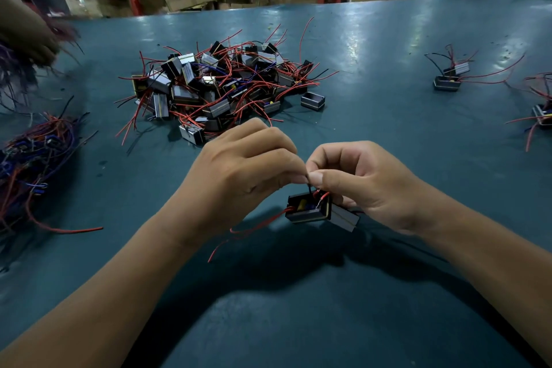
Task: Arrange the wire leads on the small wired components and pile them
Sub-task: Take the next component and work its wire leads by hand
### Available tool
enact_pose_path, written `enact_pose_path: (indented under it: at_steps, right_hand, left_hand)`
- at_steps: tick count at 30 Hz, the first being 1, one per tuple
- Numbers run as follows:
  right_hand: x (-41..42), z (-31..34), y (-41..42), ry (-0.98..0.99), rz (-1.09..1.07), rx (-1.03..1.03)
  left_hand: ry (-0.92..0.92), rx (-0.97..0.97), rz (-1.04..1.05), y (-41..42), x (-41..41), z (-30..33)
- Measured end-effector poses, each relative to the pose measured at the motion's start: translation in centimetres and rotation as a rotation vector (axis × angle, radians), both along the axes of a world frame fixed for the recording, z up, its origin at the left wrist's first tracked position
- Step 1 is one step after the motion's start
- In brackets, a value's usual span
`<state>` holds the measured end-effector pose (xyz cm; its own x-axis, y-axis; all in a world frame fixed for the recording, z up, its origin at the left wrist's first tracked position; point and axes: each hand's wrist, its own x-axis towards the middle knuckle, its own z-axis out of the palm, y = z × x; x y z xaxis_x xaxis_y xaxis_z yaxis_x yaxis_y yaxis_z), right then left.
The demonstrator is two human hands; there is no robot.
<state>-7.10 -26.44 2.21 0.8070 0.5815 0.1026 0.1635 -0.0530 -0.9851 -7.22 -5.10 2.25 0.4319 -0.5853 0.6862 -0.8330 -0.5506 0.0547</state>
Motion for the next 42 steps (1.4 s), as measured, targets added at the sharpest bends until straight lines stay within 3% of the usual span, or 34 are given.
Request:
enact_pose_path:
  at_steps: [6, 19, 29, 42]
  right_hand:
    - [0.1, 0.1, -0.3, 0.032, -0.023, 0.047]
    - [0.3, 0.1, -0.3, 0.076, -0.009, 0.084]
    - [-0.1, 0.2, -0.1, 0.04, 0.009, 0.049]
    - [-0.1, 0.2, -0.3, 0.043, 0.073, 0.005]
  left_hand:
    - [0.094, -0.104, -0.031, -0.1, 0.1, -0.1]
    - [0.102, -0.178, -0.039, -0.4, -0.1, -0.5]
    - [-0.006, 0.029, 0.0, -0.1, -0.3, 0.3]
    - [0.07, 0.166, -0.035, -0.3, -0.7, 0.8]
